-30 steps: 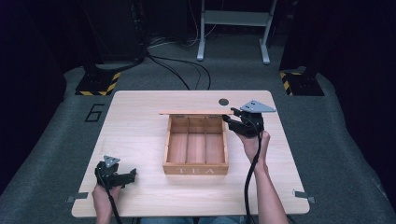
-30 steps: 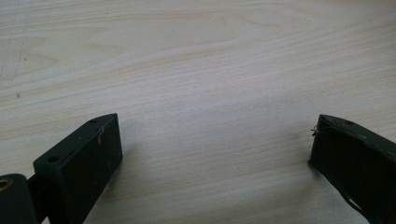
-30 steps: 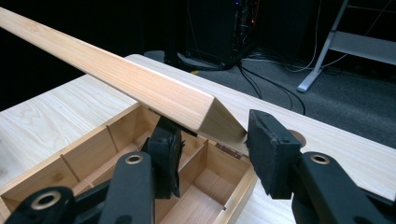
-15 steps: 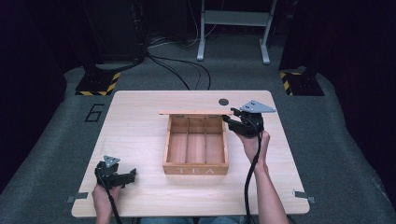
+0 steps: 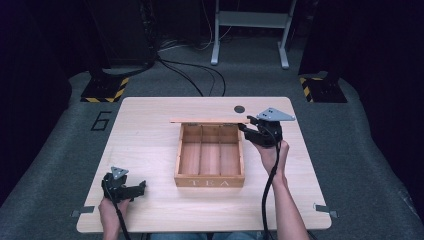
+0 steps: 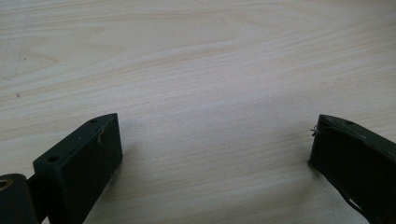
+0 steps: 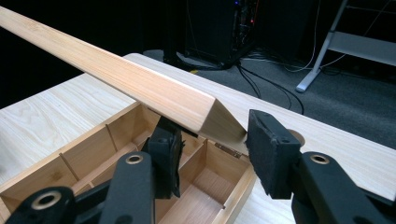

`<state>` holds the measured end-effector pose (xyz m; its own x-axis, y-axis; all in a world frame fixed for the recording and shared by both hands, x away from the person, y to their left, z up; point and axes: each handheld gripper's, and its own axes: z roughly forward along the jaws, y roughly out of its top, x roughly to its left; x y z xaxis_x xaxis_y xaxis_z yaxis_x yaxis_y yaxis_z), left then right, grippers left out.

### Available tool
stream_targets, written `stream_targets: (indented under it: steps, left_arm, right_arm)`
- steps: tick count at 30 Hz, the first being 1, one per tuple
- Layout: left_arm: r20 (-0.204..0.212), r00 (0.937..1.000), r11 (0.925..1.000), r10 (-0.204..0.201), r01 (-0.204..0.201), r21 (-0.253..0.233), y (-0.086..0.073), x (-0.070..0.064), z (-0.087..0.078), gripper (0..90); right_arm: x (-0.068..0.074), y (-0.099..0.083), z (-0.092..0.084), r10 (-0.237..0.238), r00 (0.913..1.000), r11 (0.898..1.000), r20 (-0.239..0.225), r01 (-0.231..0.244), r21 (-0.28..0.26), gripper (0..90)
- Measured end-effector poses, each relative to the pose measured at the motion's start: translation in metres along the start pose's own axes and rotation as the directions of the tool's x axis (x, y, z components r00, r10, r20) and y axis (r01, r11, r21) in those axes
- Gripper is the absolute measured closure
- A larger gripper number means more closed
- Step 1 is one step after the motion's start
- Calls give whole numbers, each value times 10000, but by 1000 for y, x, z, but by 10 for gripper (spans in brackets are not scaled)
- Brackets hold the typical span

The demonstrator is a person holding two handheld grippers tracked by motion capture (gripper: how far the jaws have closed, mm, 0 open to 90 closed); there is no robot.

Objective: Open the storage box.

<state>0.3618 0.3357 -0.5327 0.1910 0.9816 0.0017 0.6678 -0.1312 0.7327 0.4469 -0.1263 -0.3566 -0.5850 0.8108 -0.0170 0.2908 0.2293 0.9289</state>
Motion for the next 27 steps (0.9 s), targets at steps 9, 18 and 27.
stream_targets:
  steps: [9,18,27]
  left_arm:
    - [-1,10000,10000,4,-4,-1,0,0,0,19]
    - [-2,10000,10000,0,0,-3,0,0,0,19]
    - [0,10000,10000,5,-5,2,0,0,0,19]
  right_arm:
    - [0,0,0,5,10000,10000,4,-5,-16,555]
    - [0,0,0,19,10000,10000,10,-19,0,555]
    - [0,0,0,13,10000,10000,16,-13,7,556]
